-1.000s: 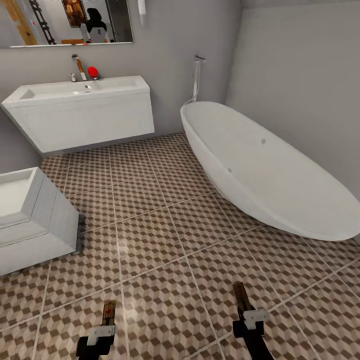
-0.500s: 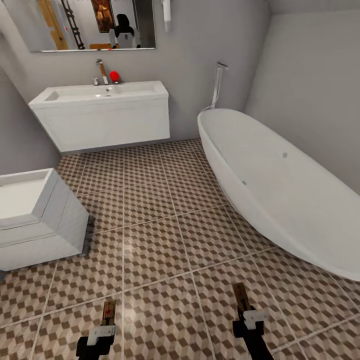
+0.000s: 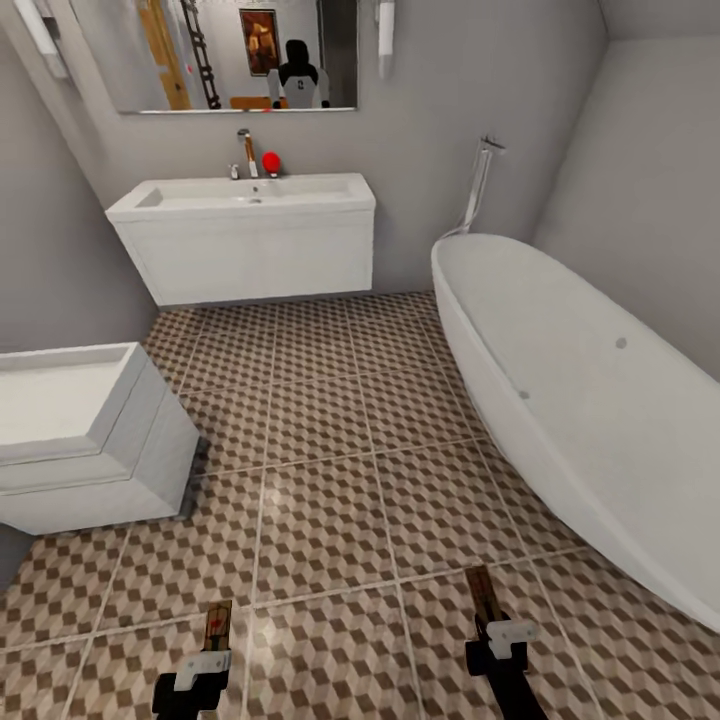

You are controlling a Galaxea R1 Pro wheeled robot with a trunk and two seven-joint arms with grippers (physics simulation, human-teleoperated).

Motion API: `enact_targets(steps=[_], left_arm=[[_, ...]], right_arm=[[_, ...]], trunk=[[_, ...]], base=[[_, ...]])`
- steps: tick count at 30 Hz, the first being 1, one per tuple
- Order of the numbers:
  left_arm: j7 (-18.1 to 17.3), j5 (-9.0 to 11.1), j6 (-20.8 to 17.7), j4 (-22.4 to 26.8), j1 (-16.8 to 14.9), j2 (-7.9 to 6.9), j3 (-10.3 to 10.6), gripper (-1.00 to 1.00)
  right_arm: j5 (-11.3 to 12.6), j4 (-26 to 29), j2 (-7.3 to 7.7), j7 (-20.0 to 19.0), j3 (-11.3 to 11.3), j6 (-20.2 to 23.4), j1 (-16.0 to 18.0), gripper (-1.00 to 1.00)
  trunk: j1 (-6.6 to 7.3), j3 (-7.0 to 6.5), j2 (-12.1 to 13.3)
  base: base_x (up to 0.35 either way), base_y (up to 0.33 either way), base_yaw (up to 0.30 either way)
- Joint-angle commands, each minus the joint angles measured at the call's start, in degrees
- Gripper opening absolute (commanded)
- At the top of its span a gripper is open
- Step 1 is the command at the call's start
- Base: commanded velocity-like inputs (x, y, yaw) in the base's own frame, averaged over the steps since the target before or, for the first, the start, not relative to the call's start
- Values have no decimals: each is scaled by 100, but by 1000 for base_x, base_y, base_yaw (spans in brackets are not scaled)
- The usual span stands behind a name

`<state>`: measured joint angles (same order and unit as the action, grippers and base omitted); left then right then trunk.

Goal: Take the four mousetraps from the cabinet in the bathroom and place them on the bathroom floor. Make sure all four end up on the same floor surface, and ensure that at least two of them are either under or directly next to the same bathroom sink.

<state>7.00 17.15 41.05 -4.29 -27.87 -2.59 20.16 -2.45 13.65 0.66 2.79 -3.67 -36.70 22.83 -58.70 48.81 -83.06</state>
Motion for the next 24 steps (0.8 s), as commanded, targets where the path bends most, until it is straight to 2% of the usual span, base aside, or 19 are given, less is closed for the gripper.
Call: enact_targets(steps=[1, 19, 24], left_arm=[[29, 7, 26, -20, -8, 4, 49, -100], [29, 7, 26, -20, -7, 4, 49, -100], [28, 7, 26, -20, -8, 4, 49, -100]], right_arm=[[-1, -2, 5, 29, -37, -12, 2, -100], [-4, -2, 8, 29, -35, -12, 2, -100], [-6, -2, 13, 29, -36, -12, 2, -100]], trunk=[[-3, -3, -2], [-3, -125, -2], [-3, -134, -2]], base=[[269, -1, 217], [319, 0, 215], [330, 0, 62]])
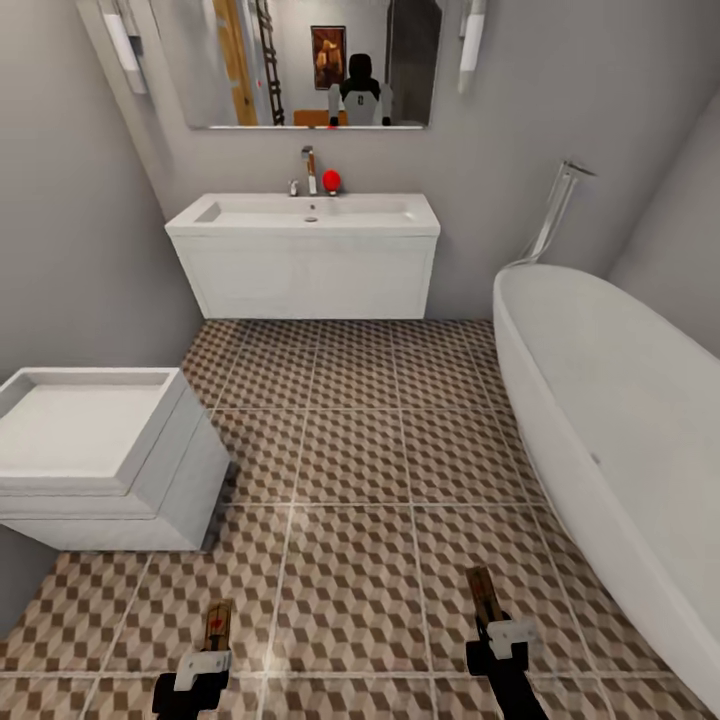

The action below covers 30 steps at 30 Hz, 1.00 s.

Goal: Take the four mousetraps from the cabinet in the bathroom and place them on the bathroom floor. Make sure all four end up on the same floor surface, and ensure that at least two of them are either under or directly next to the same bathroom sink.

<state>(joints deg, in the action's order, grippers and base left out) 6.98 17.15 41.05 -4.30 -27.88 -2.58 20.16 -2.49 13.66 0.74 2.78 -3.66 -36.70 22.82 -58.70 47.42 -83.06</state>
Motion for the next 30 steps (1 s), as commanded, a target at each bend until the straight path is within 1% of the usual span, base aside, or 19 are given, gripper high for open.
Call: enact_targets(steps=[1, 5, 12, 18, 30], left_arm=[[31, 7, 26, -18, -7, 3, 49, -100], [24, 7, 26, -18, -7, 3, 49, -100], [23, 7, 26, -18, -6, 10, 49, -100], [23, 7, 26, -18, -7, 52, 49, -100], [23, 7, 26, -18, -7, 56, 49, -100]], right_arm=[[-1, -4, 4, 29, -37, -12, 3, -100], [-1, -4, 5, 29, -38, -12, 3, -100], [-1, -4, 5, 29, -38, -12, 3, -100], [-3, -4, 5, 29, -38, -12, 3, -100], [1, -4, 2, 29, -38, -12, 3, -100]], trunk=[[-3, 3, -2], [-3, 3, -2], [-3, 2, -2], [-3, 2, -2], [-3, 0, -2]], base=[[330, 0, 17], [330, -42, 6], [330, -123, 1], [330, -122, 0], [330, -9, 0]])
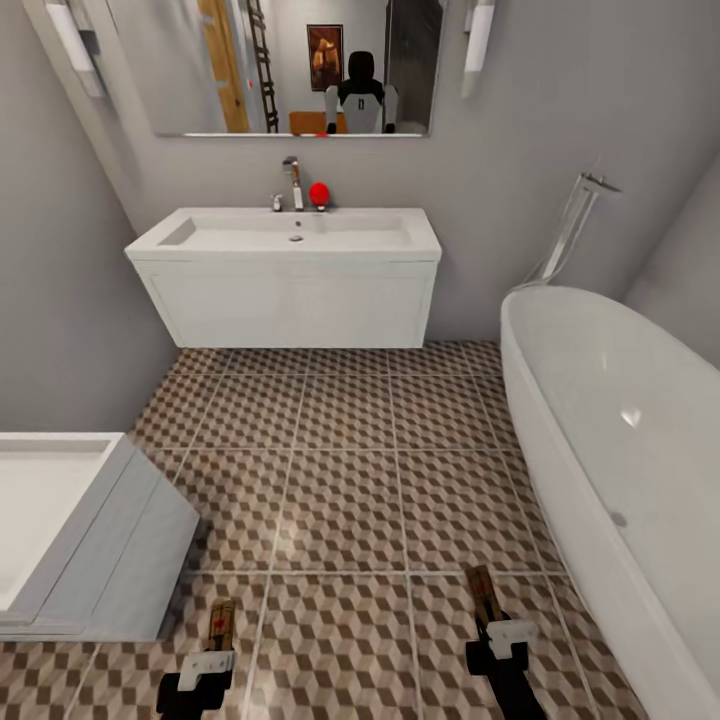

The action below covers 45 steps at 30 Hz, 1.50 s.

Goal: Take the four mousetraps from the cabinet in the bathroom and place them on the bathroom floor. Make sure all four end up on the same floor surface, and ensure that at least two of them are either under or directly next to the same bathroom sink.

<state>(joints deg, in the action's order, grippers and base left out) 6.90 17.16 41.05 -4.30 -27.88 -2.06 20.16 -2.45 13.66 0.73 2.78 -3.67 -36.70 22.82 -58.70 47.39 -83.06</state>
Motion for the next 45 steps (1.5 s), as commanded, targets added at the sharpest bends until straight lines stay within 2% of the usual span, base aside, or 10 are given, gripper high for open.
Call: enact_targets(steps=[1, 33, 45], left_arm=[[31, 7, 26, -18, -7, 3, 49, -100], [31, 7, 26, -18, -7, 3, 49, -100], [31, 7, 26, -18, -7, 3, 49, -100]], right_arm=[[-4, -4, 3, 29, -37, -13, 3, -100], [-4, -4, 2, 29, -37, -13, 3, -100], [-7, -4, 6, 29, -37, -13, 3, -100]], trunk=[[-3, 1, -2], [-3, -275, -2], [-3, -327, -2]], base=[[330, 0, 0], [326, 0, 0], [38, 0, 0]])
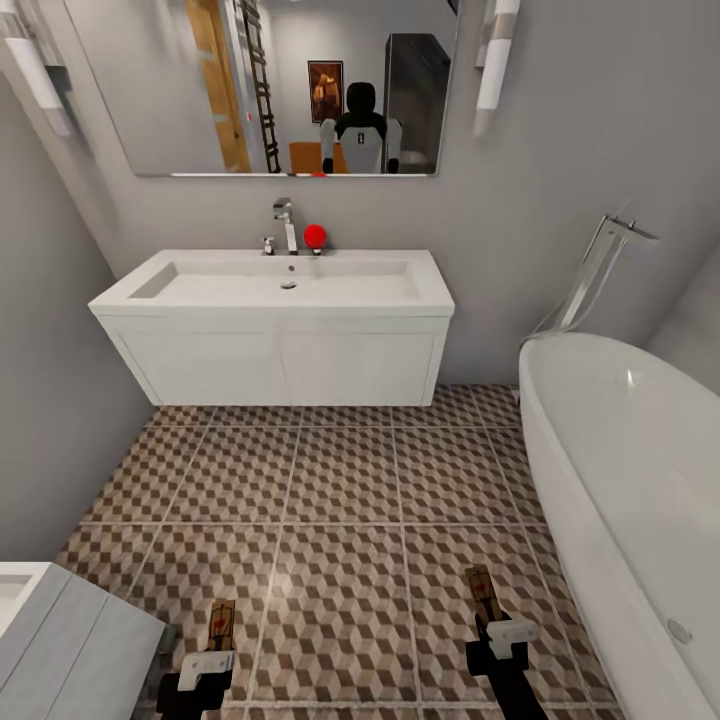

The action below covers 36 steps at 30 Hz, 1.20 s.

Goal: Take the four mousetraps from the cabinet in the bathroom and place them on the bathroom floor. Make sure all four end up on the same floor surface, and ensure that at least two of them are either under or directly next to the same bathroom sink.

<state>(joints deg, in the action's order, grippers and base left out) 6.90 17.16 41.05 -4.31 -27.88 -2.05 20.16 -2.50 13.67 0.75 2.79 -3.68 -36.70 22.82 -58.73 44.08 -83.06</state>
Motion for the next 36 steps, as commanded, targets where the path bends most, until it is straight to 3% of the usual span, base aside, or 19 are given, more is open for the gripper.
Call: enact_targets(steps=[1, 20, 36], left_arm=[[31, 6, 26, -18, -7, 3, 49, -100], [31, 5, 26, -18, -7, 3, 49, -100], [31, 6, 26, -18, -7, 3, 49, -100]], right_arm=[[-1, -4, 4, 29, -37, -12, 3, -100], [-2, -4, 4, 29, -37, -12, 3, -100], [1, -4, 4, 29, -37, -12, 3, -100]], trunk=[[0, 4, -2], [0, -72, -2], [0, -149, -2]], base=[[0, 0, 0], [13, 0, 0], [301, 0, 0]])
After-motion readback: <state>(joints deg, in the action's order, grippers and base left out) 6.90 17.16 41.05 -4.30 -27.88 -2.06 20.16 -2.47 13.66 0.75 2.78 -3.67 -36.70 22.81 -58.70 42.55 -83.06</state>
